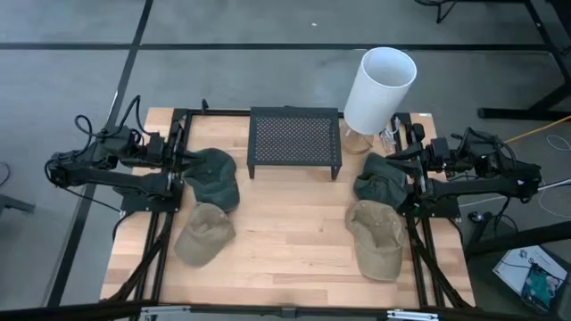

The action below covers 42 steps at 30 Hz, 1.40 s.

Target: Pick & Place hat

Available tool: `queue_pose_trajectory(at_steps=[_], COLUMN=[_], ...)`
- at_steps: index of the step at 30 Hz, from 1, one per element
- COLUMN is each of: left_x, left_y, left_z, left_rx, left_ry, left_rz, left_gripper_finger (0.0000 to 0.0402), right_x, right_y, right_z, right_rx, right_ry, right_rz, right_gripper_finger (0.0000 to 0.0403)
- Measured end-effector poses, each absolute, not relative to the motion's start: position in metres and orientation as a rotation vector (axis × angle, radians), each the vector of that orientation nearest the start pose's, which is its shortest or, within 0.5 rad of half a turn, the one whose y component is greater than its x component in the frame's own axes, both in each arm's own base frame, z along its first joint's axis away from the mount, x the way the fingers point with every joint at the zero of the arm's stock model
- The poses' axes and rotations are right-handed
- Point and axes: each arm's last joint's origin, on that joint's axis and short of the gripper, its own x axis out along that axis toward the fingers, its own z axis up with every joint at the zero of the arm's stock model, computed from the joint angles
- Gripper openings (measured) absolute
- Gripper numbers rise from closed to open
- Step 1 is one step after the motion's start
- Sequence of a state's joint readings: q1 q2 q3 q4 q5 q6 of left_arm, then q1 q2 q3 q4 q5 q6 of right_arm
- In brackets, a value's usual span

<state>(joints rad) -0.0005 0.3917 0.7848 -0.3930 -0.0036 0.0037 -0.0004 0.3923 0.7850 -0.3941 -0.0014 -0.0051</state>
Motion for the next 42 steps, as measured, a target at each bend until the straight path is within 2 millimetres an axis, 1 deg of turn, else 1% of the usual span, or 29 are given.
queue_pose_trajectory(at_steps=[28,30,37,42], left_x=[0.0760,0.0760,0.0761,0.0761], left_y=[0.0001,0.0001,0.0001,0.0001], left_z=[0.3536,0.3536,0.3535,0.3535], left_rx=[0.004,0.004,0.004,0.004], left_ry=[0.000,0.000,0.001,0.000], left_rz=[0.003,0.003,0.003,0.003], left_gripper_finger=[0.0004,0.0004,0.0004,0.0004], right_x=[0.0762,0.0761,0.0760,0.0774], right_y=[0.0000,0.0000,0.0001,0.0000], right_z=[0.3542,0.3542,0.3564,0.3562], right_rx=[-0.004,0.018,0.227,0.230], right_ry=[-0.006,-0.006,-0.029,-0.024], right_rz=[0.001,0.001,0.007,0.005], right_gripper_finger=[0.0058,0.0058,0.0058,0.0058])
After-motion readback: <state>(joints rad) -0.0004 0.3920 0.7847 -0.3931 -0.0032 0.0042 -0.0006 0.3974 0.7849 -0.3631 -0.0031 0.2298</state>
